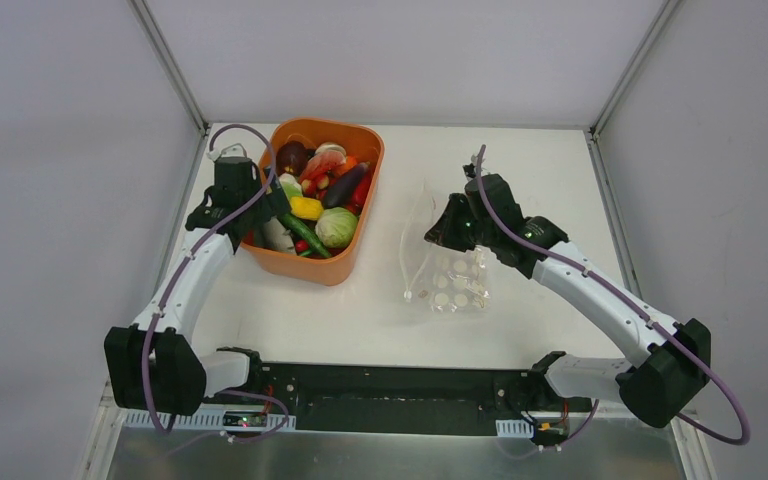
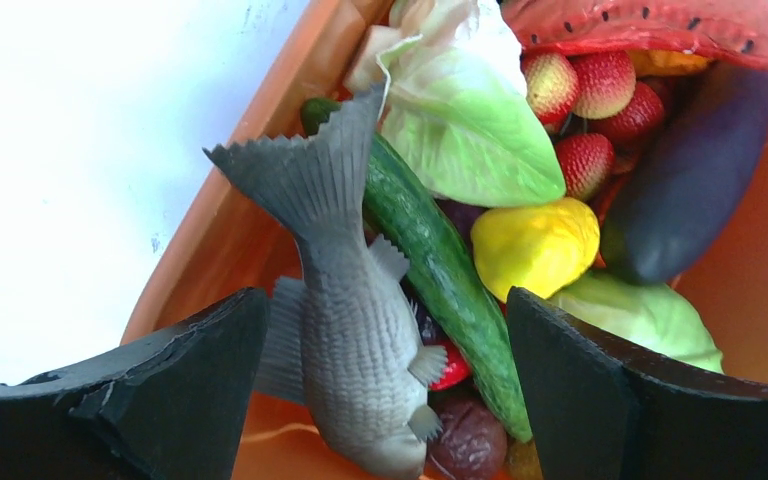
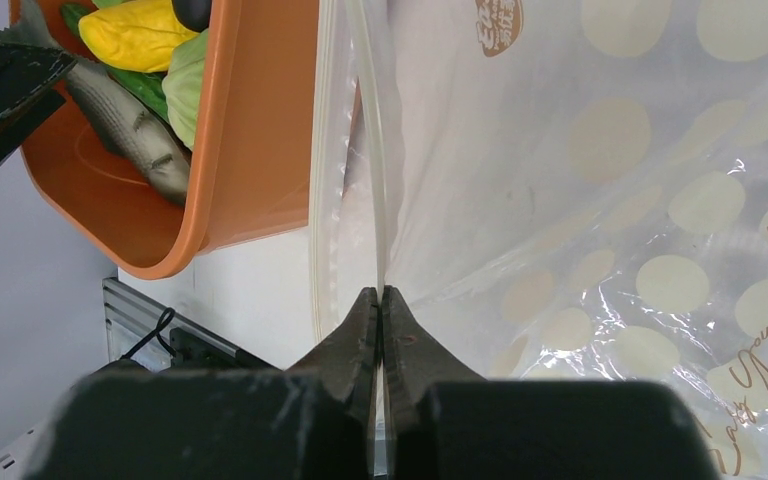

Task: Place the food in the zip-top bag and seal the zipper
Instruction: Pick up the fake fish from the bin.

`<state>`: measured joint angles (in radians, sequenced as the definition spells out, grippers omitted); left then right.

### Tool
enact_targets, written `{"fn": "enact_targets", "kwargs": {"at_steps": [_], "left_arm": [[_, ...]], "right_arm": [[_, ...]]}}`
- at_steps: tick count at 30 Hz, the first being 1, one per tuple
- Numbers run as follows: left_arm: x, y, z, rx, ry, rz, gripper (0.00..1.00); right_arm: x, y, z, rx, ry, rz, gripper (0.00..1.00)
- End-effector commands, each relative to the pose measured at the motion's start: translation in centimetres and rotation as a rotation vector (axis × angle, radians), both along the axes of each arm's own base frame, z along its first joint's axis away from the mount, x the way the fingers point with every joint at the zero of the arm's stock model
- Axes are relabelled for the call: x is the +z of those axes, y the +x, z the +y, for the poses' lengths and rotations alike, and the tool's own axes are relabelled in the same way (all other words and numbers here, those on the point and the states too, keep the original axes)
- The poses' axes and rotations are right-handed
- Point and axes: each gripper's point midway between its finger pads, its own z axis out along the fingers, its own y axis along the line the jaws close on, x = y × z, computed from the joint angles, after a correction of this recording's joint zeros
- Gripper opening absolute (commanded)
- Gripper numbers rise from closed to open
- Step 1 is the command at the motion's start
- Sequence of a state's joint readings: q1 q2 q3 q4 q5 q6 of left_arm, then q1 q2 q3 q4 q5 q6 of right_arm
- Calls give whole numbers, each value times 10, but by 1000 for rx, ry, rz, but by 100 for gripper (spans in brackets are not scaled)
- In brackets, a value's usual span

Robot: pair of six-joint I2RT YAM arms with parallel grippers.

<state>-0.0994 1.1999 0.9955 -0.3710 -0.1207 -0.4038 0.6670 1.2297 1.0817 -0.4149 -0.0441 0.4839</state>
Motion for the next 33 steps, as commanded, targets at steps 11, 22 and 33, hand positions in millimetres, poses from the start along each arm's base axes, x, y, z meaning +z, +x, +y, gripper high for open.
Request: {"fn": "enact_targets", "kwargs": {"at_steps": [11, 22, 33], "left_arm": [[-5, 36, 15, 23, 88, -79, 73], [-11, 32, 19, 9, 126, -64, 36], [15, 4, 17, 16, 83, -162, 0]], "right_arm": [[10, -1, 3, 40, 22, -33, 0], [11, -5, 3, 63, 12, -28, 0], [12, -7, 3, 71, 19, -27, 0]]}}
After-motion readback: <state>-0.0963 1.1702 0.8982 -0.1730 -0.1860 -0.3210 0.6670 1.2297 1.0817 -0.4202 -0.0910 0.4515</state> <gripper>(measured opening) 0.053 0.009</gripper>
